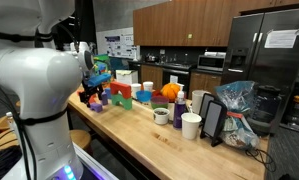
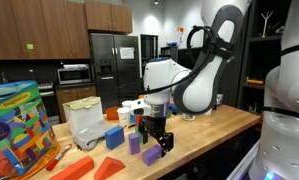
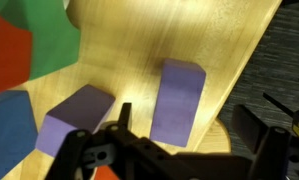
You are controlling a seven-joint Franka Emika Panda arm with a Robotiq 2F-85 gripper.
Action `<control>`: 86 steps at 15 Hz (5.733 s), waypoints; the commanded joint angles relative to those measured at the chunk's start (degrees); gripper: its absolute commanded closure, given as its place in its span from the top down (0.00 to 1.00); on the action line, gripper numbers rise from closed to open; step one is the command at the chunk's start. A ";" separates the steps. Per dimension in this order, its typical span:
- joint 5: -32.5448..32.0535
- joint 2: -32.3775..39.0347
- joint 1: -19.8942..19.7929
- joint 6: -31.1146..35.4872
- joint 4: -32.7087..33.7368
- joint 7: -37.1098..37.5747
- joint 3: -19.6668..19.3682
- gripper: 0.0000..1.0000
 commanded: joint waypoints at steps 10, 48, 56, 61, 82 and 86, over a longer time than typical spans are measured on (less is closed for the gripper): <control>-1.97 3.02 -2.25 4.01 0.05 1.18 -0.48 0.58; 18.68 -19.34 6.25 -15.32 -0.84 -11.14 -6.28 0.15; 17.80 -28.31 4.31 -22.38 -0.46 -11.20 -12.90 0.15; 16.87 -31.51 1.76 -24.54 -0.35 -11.40 -16.60 0.15; 13.08 -28.22 -0.68 -22.34 0.08 -12.12 -15.63 0.15; 12.41 -27.91 -0.55 -21.65 0.08 -11.01 -13.92 0.15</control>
